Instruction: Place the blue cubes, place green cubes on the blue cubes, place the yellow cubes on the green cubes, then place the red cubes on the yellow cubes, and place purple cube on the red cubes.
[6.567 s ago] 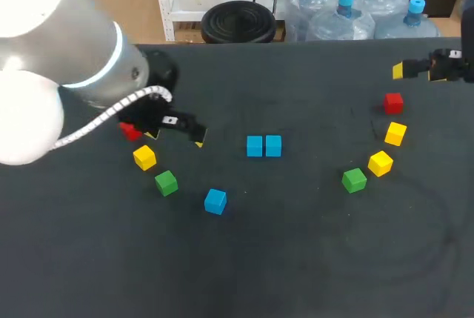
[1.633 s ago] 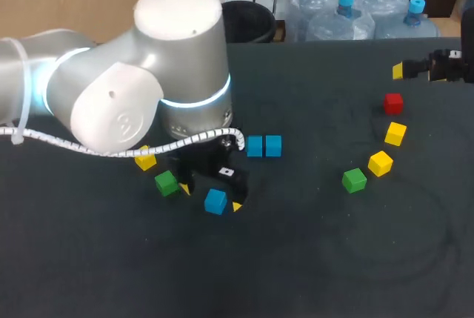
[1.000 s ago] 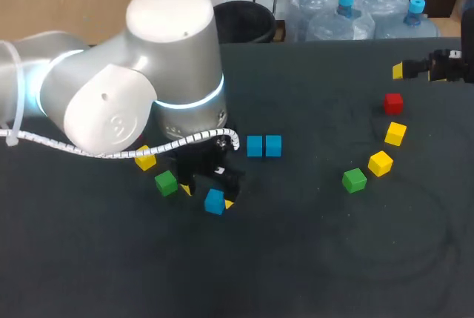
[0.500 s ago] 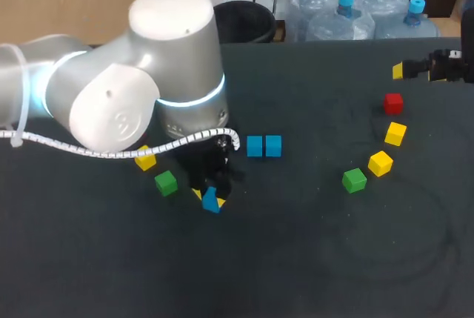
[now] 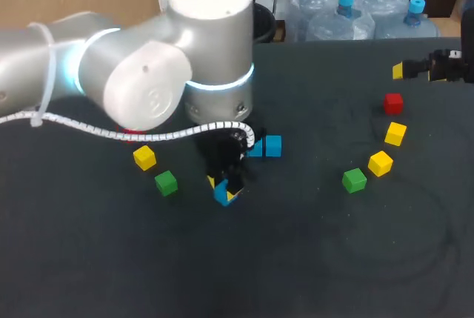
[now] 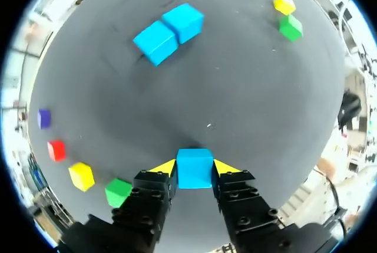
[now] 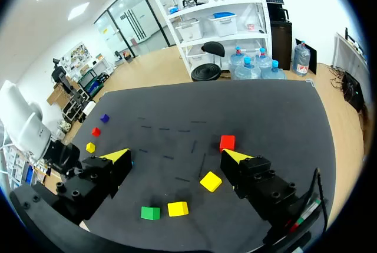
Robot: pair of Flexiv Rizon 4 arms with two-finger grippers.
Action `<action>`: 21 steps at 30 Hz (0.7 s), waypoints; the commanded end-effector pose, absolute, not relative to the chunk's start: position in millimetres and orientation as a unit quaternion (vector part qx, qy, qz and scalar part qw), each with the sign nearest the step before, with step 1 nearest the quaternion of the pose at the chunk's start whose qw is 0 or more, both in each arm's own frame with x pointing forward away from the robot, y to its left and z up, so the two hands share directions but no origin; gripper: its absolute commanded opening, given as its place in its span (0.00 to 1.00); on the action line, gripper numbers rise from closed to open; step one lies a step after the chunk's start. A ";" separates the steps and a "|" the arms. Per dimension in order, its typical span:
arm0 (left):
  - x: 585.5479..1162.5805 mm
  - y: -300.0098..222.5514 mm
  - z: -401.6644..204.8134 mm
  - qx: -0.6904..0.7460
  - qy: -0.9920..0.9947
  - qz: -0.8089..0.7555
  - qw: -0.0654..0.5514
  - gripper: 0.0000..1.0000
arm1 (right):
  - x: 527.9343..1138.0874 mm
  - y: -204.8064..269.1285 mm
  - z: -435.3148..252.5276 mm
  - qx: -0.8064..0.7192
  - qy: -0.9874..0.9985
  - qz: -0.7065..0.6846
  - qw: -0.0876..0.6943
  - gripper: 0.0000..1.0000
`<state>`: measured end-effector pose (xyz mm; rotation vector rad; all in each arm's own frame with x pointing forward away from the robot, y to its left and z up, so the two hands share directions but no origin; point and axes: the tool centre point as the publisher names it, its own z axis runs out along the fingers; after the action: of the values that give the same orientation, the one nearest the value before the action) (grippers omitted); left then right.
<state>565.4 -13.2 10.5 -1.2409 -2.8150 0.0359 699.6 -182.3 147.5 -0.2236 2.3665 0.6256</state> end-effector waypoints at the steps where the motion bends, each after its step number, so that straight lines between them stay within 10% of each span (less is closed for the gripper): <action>1: 574.5 -18.4 11.2 -0.435 -0.898 0.019 0.058 0.00 | 698.7 -182.5 148.1 -0.085 0.907 0.239 0.335 1.00; 21: 602.5 -4.1 23.8 -0.600 -0.799 -0.043 0.009 0.00 | 698.7 -182.5 148.1 -0.085 0.907 0.239 0.335 1.00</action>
<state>604.2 -2.6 24.6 -1.8462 -2.5211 -0.0906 699.6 -182.3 147.5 -0.2236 2.3665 0.6256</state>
